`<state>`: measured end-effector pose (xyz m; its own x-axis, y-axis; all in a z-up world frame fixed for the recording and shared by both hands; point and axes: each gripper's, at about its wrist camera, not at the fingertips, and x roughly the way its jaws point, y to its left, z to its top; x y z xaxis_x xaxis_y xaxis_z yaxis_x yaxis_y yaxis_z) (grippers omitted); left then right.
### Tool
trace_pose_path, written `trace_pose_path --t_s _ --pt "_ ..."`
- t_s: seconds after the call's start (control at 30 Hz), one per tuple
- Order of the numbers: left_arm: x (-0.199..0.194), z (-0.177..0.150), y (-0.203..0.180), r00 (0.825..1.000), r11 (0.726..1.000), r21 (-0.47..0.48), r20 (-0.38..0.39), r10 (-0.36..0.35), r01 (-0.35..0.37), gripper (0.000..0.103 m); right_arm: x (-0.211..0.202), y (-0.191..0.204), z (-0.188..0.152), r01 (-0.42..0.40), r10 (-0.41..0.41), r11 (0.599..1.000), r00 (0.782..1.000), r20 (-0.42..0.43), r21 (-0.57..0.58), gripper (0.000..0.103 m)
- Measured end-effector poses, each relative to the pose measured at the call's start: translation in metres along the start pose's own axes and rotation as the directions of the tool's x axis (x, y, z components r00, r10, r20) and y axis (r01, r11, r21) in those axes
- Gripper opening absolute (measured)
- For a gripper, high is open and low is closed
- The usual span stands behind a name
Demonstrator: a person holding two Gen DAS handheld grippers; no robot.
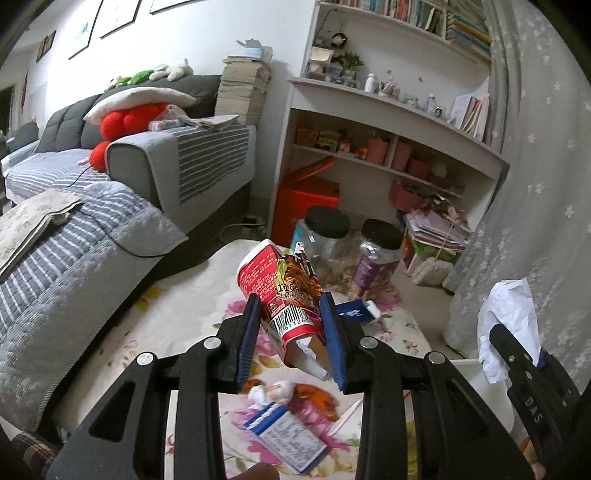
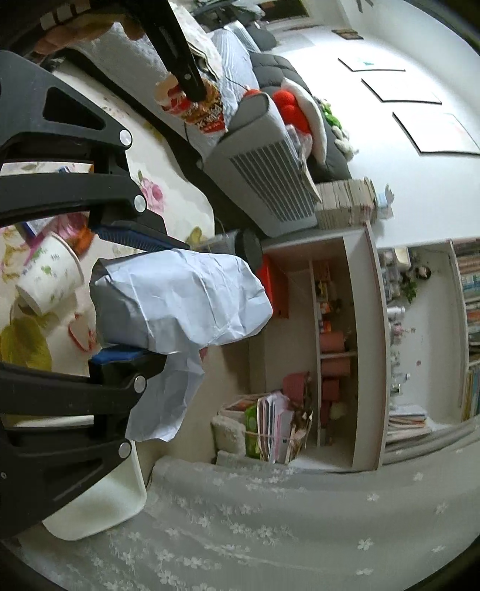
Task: Collect trash
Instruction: 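Carry the red cup and tissue to the white bin and release both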
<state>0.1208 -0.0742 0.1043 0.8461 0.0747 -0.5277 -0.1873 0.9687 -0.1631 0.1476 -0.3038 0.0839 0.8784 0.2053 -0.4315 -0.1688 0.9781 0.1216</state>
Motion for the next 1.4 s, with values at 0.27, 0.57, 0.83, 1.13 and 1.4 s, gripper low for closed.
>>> trace_pose_path --t_s 0.27,0.57,0.83,1.13,1.4 --pt "0.009 0.003 -0.047 0.999 0.998 0.037 -0.002 -0.055 0.055 0.033 -0.002 -0.045 0.011 0.08 -0.081 0.997 0.996 0.027 0.02 0.041" --pt "0.018 -0.003 -0.105 0.993 0.988 0.102 -0.02 -0.113 0.115 0.033 -0.005 -0.116 0.008 0.16 -0.163 0.976 0.987 0.006 0.15 0.041" --pt "0.018 -0.008 -0.147 0.986 0.974 0.15 -0.032 -0.165 0.168 0.033 -0.005 -0.166 0.002 0.22 -0.217 0.946 0.975 -0.041 0.239 0.041" --pt "0.021 -0.016 -0.197 0.973 0.953 0.2 -0.065 -0.221 0.229 0.033 -0.001 -0.203 -0.005 0.271 -0.248 0.913 0.962 -0.113 0.304 0.042" --pt "0.021 -0.027 -0.24 0.958 0.929 0.237 -0.09 -0.272 0.286 0.033 -0.007 -0.235 -0.009 0.312 -0.278 0.867 0.95 -0.142 0.389 0.074"
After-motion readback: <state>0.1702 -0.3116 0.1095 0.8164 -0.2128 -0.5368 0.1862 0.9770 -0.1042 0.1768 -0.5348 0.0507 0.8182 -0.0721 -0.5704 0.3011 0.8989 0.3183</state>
